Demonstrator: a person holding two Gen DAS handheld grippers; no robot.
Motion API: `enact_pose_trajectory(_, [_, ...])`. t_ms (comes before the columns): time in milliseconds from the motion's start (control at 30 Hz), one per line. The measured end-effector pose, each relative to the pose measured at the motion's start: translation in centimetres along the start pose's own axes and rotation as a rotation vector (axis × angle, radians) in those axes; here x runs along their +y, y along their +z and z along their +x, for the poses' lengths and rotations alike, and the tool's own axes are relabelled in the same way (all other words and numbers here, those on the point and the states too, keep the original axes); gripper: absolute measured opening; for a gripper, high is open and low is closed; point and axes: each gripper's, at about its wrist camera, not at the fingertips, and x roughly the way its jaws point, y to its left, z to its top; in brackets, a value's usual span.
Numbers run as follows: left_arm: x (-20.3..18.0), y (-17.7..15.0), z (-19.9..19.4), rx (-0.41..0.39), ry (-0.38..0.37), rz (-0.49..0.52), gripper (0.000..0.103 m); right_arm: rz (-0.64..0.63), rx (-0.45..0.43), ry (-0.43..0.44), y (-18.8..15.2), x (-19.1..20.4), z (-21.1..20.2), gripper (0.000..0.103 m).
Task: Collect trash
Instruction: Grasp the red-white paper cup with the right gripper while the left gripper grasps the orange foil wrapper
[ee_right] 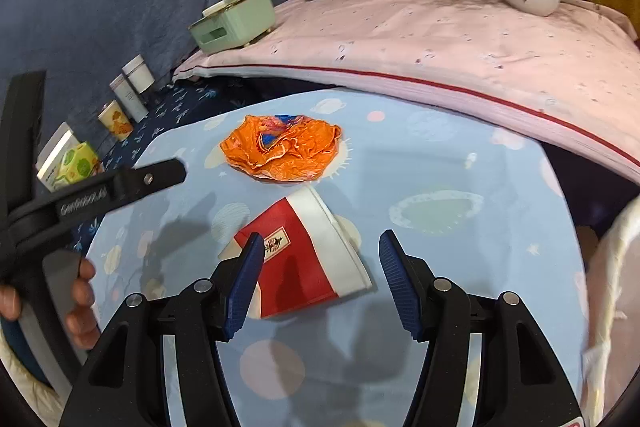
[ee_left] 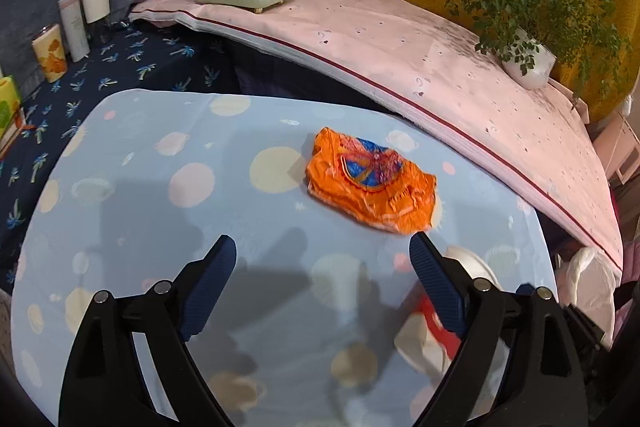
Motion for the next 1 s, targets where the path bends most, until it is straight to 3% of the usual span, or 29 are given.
enact_pose_trajectory(233, [-0.6, 2.4, 5.3, 0.057, -0.018, -0.068, 0.087, -0.068, 0.045, 0.085, 0.4, 0.2, 2.0, 0.058])
enact_pose_trajectory(333, [-1.1, 2.9, 6.7, 0.061, -0.005, -0.064, 0.081, -0.103, 0.063, 0.109, 0.1, 0.5, 2.2, 0.046])
enact_pose_trajectory(400, [-1.3, 3.0, 7.6, 0.083, -0.019, -0.068, 0.066, -0.122, 0.079, 0.125, -0.4, 0.7, 2.3, 0.033])
enact_pose_trajectory(433, [-1.4, 2.9, 7.9, 0.091, -0.023, -0.071, 0.061, -0.125, 0.085, 0.137, -0.7, 0.7, 2.3, 0.032])
enact_pose_trajectory(567, [-1.8, 2.5, 8.4, 0.109, -0.033, -0.052, 0.024, -0.111, 0.081, 0.18, -1.7, 0.5, 1.8, 0.025])
enact_pose_trajectory(667, [-2.5, 1.9, 8.0, 0.097, -0.027, -0.024, 0.013, -0.079, 0.07, 0.218, -2.3, 0.4, 1.1, 0.019])
enact_pose_trajectory(1000, [-6.0, -0.9, 2.9, 0.057, -0.043, 0.071, 0.012, -0.031, 0.017, 0.27, -4.3, 0.6, -3.3, 0.004])
